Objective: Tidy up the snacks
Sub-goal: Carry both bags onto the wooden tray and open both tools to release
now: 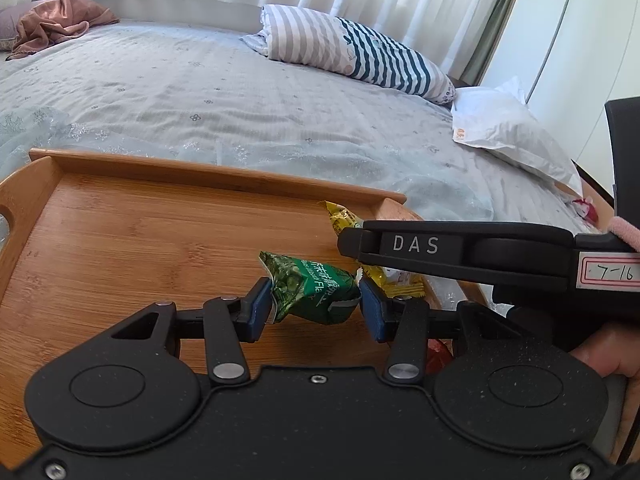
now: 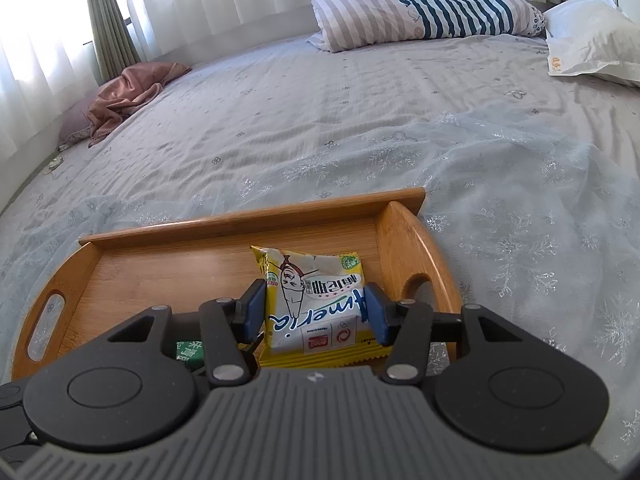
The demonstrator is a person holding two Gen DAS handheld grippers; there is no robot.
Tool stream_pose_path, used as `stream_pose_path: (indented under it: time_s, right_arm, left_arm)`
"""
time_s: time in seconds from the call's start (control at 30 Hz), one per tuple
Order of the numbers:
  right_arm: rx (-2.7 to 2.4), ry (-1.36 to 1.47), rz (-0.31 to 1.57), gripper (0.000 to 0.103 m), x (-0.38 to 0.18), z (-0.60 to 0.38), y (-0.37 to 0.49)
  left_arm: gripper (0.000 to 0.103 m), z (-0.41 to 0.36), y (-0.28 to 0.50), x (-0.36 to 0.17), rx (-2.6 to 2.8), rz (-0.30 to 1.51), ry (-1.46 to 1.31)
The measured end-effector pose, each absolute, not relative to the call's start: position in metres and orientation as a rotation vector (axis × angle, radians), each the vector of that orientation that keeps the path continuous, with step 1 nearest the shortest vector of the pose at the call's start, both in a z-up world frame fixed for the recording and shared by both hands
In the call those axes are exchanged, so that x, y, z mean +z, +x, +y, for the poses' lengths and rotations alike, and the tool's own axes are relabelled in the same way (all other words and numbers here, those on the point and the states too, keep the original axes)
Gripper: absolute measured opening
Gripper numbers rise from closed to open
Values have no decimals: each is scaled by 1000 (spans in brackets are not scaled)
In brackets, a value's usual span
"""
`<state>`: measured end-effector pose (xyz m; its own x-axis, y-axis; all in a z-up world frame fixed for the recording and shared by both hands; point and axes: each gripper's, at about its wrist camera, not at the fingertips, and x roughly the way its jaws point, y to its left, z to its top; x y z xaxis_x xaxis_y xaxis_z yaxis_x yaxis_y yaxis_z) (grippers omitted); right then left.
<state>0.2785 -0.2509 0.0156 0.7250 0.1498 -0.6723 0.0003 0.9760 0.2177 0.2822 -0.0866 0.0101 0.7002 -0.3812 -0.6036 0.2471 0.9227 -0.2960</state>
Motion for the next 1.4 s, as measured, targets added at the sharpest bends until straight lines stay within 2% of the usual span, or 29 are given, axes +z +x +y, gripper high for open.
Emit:
stream_pose_path:
  time_s: [0.43, 0.5, 0.73, 0.9, 1.07, 1.4]
  right_arm:
    - [32, 164, 797, 56, 21, -240, 283]
    - [32, 172, 795, 61, 21, -242, 283]
    - [57, 190, 779, 73, 26, -244, 279]
    - [65, 201, 762, 74, 34, -246, 273]
    - [83, 197, 733, 77, 45, -246, 258]
    - [128, 151, 667, 81, 60, -243, 208]
  left_arm:
    - [48, -89, 280, 6, -350, 722, -182]
    - [50, -90, 280, 6, -343, 721, -172]
    - [73, -91, 272, 14, -325, 717, -108]
    - [78, -86, 262, 23, -316, 698, -77]
    - [89, -77, 246, 35, -317, 685, -64]
    - [94, -55, 196, 50, -336, 670, -50]
